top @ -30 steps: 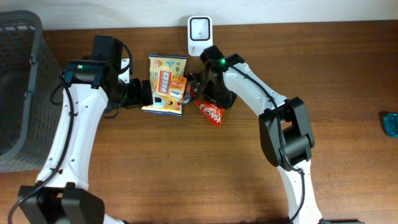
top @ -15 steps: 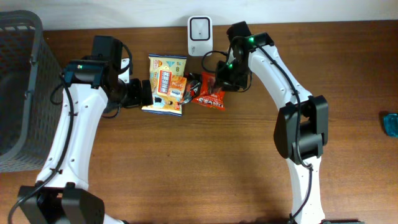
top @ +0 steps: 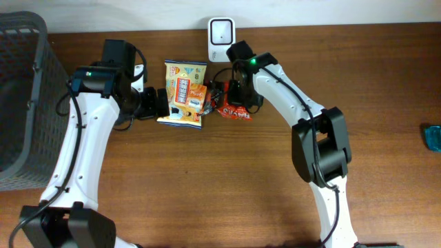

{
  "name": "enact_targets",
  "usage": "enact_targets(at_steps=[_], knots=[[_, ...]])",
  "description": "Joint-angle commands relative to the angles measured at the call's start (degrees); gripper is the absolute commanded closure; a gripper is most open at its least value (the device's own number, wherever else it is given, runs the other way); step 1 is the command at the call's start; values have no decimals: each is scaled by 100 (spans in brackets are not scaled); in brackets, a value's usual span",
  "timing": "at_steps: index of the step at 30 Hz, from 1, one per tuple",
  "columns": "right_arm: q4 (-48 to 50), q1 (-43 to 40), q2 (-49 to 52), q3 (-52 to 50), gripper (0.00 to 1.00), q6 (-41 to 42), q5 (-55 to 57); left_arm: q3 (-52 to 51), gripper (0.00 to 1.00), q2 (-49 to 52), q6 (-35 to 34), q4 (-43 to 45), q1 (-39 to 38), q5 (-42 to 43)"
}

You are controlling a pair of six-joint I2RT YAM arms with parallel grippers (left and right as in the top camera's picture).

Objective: Scan the item barcode
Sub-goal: 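Lift the red snack bag and hold it up to the scanner, then carry the red bag to the right table edge and release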

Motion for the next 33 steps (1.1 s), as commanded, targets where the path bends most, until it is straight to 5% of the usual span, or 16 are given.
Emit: enact_targets(at_steps=[1, 8, 12, 17, 22, 24, 33], knots=[[-92, -352, 96, 361, 96, 2, -1029, 24, 1, 2, -31, -9, 11, 44], [496, -1755, 98, 767, 96, -81, -6050, 24, 1, 2, -31, -7, 11, 44], [1606, -1786, 98, 767, 96, 448, -7049, 24, 1, 2, -31, -7, 11, 44], [2347, -1458, 98, 807, 96, 529, -4813, 24, 1, 2, -31, -7, 11, 44], [3427, -498, 107, 1298, 96, 516, 2, 24, 1, 2, -31, -7, 11, 44], [3731, -68, 142, 1298, 96, 197, 1113, 24, 1, 2, -31, -7, 11, 44], [3333, -103, 496, 1298, 96, 197, 1453, 24, 1, 2, -31, -7, 11, 44]])
